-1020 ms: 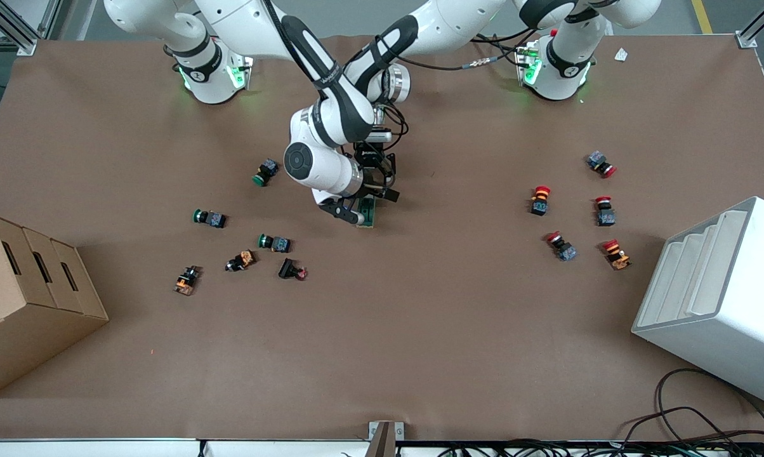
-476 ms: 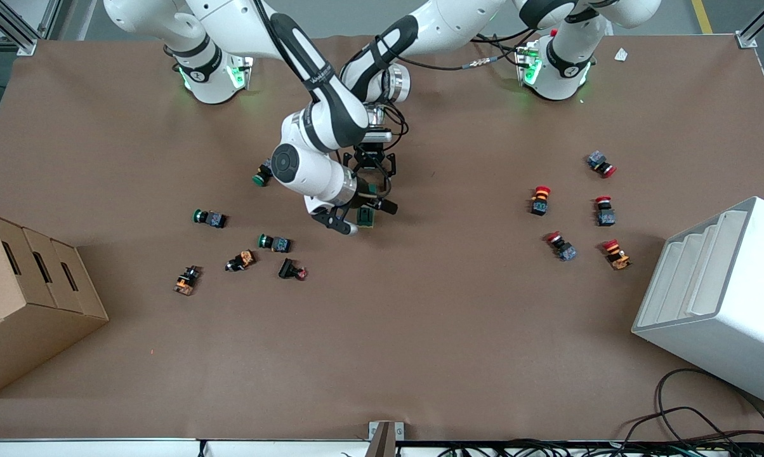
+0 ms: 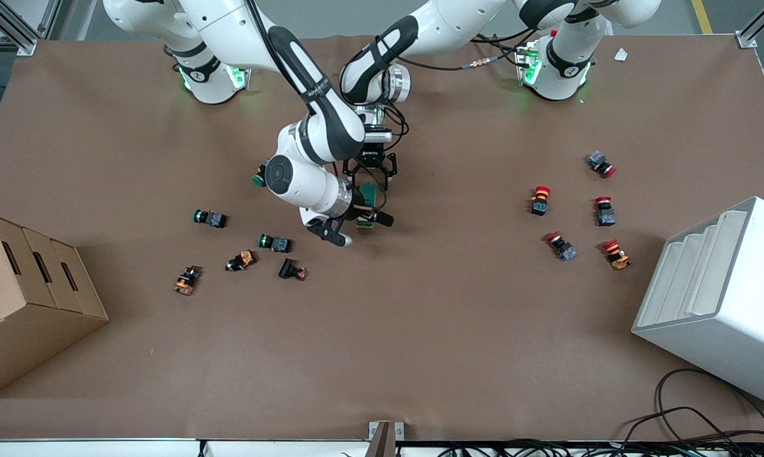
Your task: Close load switch with both arms
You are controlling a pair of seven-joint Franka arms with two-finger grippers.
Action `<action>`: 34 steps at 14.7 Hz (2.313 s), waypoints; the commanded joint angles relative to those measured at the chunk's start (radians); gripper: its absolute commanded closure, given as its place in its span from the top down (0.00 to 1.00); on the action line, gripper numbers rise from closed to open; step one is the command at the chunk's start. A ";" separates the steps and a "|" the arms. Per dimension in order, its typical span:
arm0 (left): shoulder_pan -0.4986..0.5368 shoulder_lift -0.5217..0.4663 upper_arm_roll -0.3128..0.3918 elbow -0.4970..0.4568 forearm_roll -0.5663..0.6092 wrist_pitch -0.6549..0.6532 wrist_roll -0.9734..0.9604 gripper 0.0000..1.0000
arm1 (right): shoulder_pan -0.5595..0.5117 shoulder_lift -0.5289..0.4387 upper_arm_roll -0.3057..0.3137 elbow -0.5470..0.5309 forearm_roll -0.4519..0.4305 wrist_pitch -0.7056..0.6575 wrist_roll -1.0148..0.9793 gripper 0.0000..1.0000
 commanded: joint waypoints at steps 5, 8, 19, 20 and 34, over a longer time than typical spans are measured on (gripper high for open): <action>-0.007 0.003 0.006 0.000 0.017 -0.011 -0.005 0.99 | -0.018 0.102 0.007 0.089 0.009 0.006 -0.035 1.00; -0.007 0.003 0.006 0.000 0.017 -0.013 -0.005 0.99 | -0.020 0.107 0.004 0.090 0.009 0.004 -0.049 1.00; 0.034 -0.102 -0.010 0.033 -0.216 0.004 0.313 0.98 | -0.038 -0.106 -0.448 0.128 -0.391 -0.555 -0.347 1.00; 0.036 -0.116 -0.011 0.070 -0.282 0.006 0.388 0.98 | -0.038 -0.115 -0.511 0.148 -0.393 -0.621 -0.430 1.00; 0.384 -0.460 -0.005 0.392 -1.300 -0.066 1.416 1.00 | -0.699 -0.422 0.013 0.342 -0.953 -1.049 -0.531 1.00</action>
